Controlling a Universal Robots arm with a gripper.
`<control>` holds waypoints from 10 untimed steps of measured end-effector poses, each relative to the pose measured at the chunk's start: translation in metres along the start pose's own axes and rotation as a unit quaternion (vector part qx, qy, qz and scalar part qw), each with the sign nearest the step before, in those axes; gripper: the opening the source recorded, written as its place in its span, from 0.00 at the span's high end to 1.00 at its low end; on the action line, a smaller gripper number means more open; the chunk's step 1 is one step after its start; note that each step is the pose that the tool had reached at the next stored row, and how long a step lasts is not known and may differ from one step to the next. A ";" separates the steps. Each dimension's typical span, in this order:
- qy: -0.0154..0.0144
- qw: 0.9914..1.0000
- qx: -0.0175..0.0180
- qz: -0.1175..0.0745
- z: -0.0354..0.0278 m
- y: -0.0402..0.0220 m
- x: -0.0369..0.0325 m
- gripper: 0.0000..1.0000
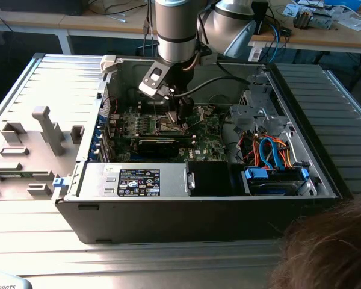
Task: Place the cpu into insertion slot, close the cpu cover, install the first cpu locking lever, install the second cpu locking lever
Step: 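Place the cpu into insertion slot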
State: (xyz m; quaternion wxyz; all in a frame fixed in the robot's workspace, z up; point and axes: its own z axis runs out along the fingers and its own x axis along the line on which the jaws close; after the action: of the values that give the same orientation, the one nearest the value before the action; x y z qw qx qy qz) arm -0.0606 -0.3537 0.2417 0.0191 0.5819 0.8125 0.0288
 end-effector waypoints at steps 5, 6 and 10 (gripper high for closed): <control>-0.002 1.000 0.000 0.011 0.0005 0.0000 0.0000 0.46; -0.002 1.000 0.000 0.013 0.0006 0.0000 0.0000 0.46; -0.004 1.000 0.001 0.023 0.0010 -0.0001 0.0000 0.46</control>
State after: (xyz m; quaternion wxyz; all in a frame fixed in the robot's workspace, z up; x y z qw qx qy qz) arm -0.0606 -0.3537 0.2407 0.0210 0.6003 0.7991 0.0267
